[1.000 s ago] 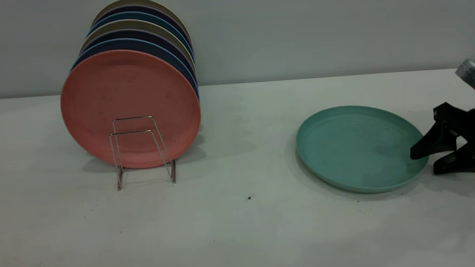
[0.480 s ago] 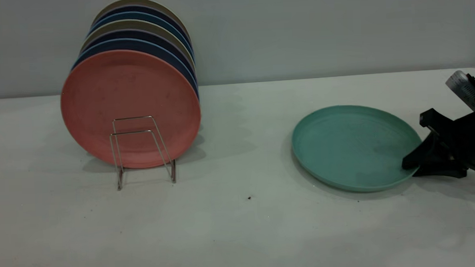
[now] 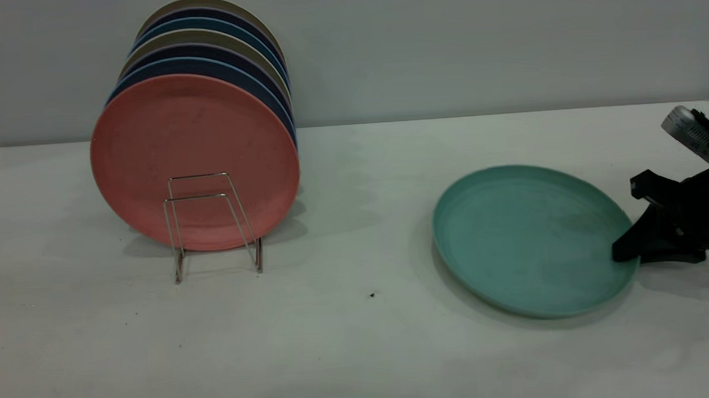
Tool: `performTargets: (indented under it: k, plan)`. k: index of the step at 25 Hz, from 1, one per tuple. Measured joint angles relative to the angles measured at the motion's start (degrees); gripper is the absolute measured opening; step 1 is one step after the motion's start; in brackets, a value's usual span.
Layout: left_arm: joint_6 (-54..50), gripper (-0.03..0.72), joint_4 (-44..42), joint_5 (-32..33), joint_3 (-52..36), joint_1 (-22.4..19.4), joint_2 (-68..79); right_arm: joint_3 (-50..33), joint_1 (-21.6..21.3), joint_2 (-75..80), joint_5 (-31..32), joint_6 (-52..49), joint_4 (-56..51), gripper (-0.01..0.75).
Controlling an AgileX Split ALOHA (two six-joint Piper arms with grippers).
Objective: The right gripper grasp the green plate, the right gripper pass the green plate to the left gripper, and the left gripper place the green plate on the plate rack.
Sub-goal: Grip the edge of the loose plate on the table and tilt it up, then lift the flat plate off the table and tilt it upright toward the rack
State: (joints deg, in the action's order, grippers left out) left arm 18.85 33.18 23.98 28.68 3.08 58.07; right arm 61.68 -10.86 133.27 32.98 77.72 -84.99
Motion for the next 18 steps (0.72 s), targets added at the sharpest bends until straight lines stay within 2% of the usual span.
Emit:
performTargets:
  k: [6,14,18]
  plan:
    - [10.6,0.461,9.72,-1.25,3.87,0.0,10.59,0.0,1.49,-5.93,0.11,0.26,4.44,0.014]
    - [19.48,0.461,18.14,3.55,12.93,0.32,26.32,0.0,9.58,-9.47,0.87,0.37,6.5,0.014]
    - [22.06,0.461,19.97,3.73,15.86,3.42,31.74,0.0,13.24,-9.47,1.56,0.42,6.16,0.014]
